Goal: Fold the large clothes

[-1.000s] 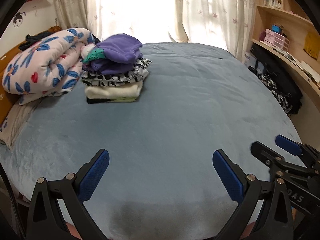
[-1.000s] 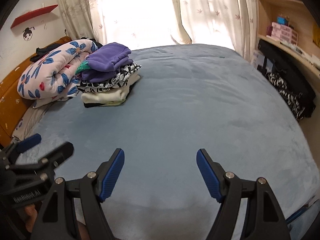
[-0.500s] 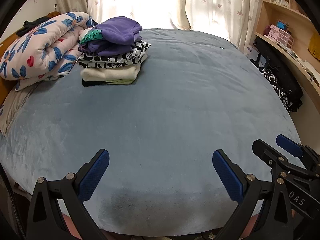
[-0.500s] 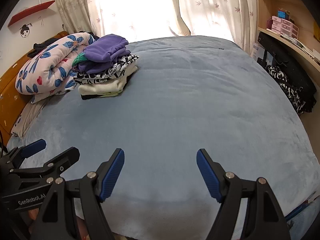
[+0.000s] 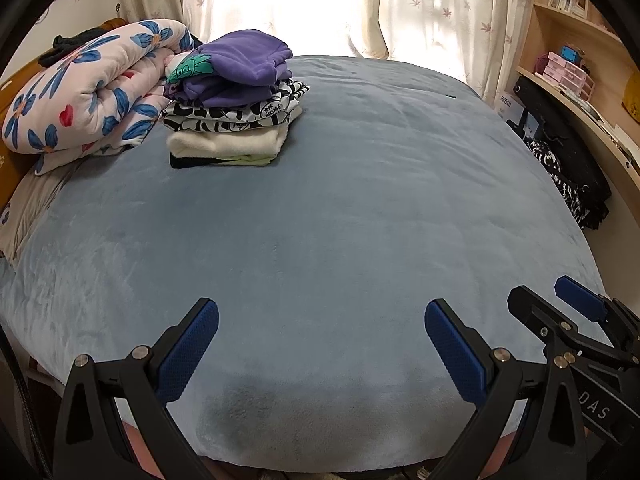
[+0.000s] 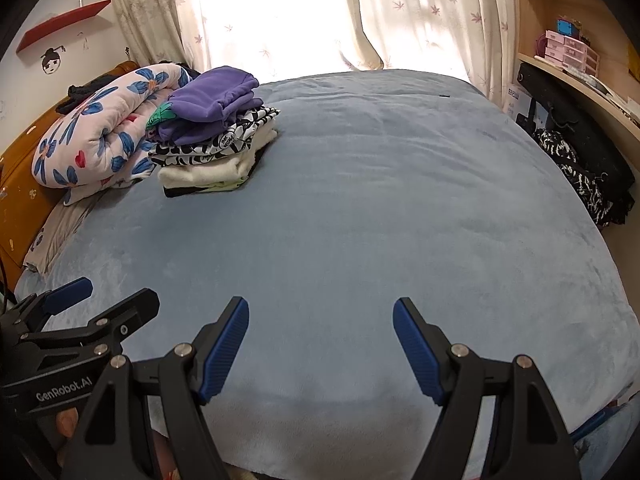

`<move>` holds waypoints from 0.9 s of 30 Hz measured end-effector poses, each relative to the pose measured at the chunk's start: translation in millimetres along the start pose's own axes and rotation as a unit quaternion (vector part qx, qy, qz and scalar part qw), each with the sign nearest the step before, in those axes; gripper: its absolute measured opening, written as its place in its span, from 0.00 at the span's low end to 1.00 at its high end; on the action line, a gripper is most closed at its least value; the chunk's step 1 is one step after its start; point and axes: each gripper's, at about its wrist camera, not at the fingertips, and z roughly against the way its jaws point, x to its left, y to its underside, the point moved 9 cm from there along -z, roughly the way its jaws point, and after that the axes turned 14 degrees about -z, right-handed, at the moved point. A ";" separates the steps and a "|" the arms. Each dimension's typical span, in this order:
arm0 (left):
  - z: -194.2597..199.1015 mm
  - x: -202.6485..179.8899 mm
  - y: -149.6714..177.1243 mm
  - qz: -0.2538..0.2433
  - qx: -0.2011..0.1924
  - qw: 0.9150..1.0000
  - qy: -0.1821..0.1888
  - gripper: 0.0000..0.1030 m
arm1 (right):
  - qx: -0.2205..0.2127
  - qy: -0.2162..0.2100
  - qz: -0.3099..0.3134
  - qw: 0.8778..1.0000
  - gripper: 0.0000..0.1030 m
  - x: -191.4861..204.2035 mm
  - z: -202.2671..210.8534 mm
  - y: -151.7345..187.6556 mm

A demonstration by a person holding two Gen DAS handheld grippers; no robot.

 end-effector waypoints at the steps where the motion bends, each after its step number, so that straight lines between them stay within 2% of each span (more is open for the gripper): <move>1: 0.5 -0.4 0.1 0.000 0.000 1.000 0.000 0.99 | 0.000 0.000 0.000 1.000 0.73 -0.2 0.0 0.3; 27: 4.5 0.2 1.7 0.001 -0.001 1.000 -0.009 0.99 | 0.000 0.001 0.000 1.000 0.73 0.2 0.3 0.8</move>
